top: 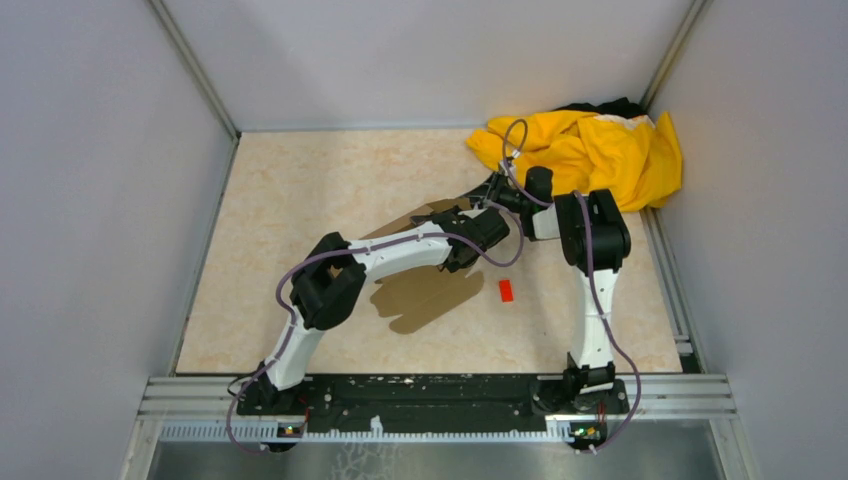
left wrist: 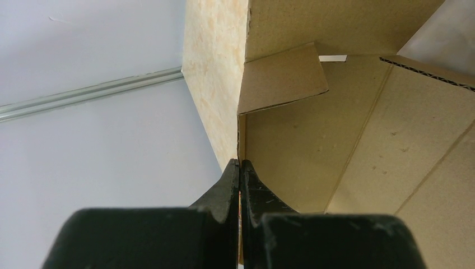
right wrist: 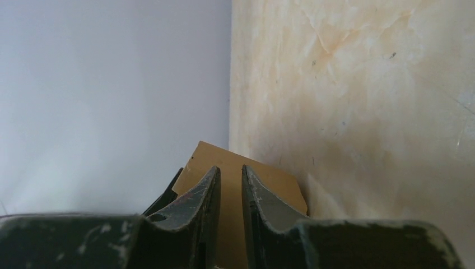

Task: Fold the paper box

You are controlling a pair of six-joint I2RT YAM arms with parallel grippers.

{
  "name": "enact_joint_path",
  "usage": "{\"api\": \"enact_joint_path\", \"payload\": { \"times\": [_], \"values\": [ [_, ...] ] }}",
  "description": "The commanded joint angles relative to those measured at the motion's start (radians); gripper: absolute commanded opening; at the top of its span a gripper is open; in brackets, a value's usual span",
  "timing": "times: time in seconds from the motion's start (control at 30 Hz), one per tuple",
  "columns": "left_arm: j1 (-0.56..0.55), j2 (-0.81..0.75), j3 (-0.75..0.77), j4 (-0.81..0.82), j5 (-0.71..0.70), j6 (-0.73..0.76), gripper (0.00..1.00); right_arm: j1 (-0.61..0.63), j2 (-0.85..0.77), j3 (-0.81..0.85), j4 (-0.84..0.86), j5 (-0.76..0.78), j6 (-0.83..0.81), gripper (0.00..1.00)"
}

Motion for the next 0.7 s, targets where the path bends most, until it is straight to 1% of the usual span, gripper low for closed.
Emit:
{"api": "enact_joint_path", "payload": {
  "times": [0.0, 0.37, 0.67],
  "values": [
    [-0.009, 0.005, -0.005, -0.011, -0.021, -0.005, 0.0, 0.006, -0.066, -0.034, 0.094, -0.029, 0.006, 0.2],
    [-0.019, 0.001, -0.012, -0.005, -0.037, 0.002, 0.01, 0.006, -0.124, -0.159, 0.17, -0.039, 0.009, 0.2],
    [-0.056, -0.008, -0.065, 0.021, -0.073, 0.013, 0.02, 0.007, -0.129, -0.189, 0.291, -0.056, 0.091, 0.2]
  ]
}}
